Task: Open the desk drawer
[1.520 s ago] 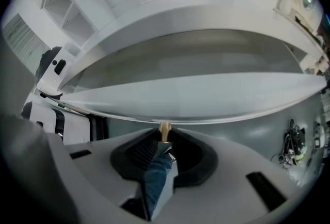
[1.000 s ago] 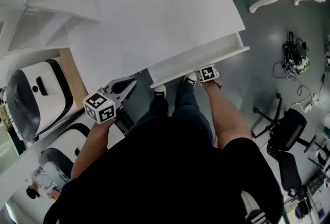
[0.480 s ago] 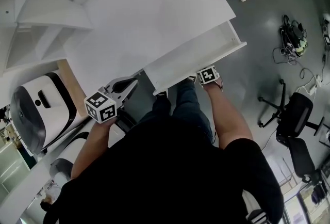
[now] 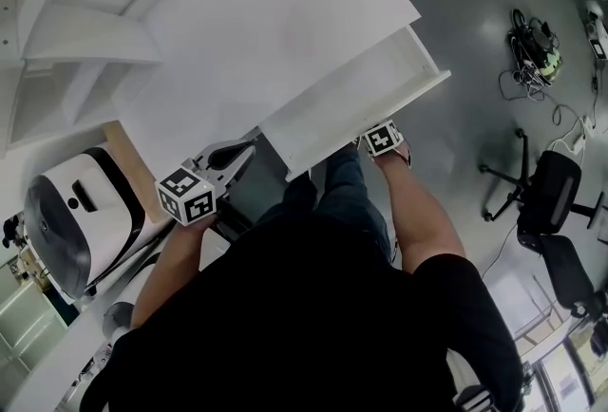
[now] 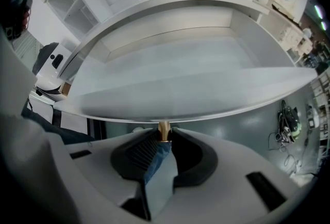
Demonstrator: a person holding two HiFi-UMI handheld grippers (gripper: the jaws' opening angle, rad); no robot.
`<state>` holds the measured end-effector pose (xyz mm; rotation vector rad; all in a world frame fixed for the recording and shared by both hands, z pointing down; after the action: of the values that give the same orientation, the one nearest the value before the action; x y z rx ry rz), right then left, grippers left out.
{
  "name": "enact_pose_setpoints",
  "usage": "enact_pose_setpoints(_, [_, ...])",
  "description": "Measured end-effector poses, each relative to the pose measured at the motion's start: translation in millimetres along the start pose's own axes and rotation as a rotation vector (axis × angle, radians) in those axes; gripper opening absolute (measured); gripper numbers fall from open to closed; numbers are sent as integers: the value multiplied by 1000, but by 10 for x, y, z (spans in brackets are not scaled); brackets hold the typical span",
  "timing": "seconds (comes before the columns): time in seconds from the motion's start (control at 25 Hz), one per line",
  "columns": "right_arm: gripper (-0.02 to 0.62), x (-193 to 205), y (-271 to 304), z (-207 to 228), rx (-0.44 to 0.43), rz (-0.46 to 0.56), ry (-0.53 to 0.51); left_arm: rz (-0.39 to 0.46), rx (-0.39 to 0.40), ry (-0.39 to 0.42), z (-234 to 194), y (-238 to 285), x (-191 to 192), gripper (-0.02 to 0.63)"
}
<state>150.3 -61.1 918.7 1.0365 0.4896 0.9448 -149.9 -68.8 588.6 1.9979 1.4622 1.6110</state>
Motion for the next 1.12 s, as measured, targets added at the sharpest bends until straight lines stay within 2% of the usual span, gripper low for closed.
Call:
enact_pose_setpoints(0.12, [84,47,-71,94,68,1,-29,-6,8,8,38,19,-2,17])
enact_pose_setpoints(0.28, [83,134,-85,104,78,9,-34,-9,22,18,99,50,1,17])
enact_pose_setpoints(0.4, [83,261,-92,86,62,3,-15,-8,30,24,149,78,-7,17])
enact_pose_setpoints(0.52, [83,278,-36,-48,-28,48,-6,-8,38,28,177,102,-11,17])
enact_pose_setpoints(0.68, [83,511,-136,142,93,-28,4,-15,45,31,208,112,18,17])
enact_pose_setpoints(0.84, [83,511,-122,79,52,22,-17,-17,48,33,243,123,36,17])
enact_pose_setpoints(0.96, [81,582,-115,88,59,7,11,-15,55,36,276,134,34,17])
enact_pose_setpoints(1.12, [83,517,-123,79,54,33,-11,-16,56,39,325,127,45,17])
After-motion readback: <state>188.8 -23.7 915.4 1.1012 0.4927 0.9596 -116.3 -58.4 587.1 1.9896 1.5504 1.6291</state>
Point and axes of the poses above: the fingertips, and each gripper's own axes: y forward along the fingers, z to its right, x out of its underside, the point moved 3 cm from there along -y, backward along the fingers, and after that the axes turned 12 degrees about -x, right-handed, at the moved point
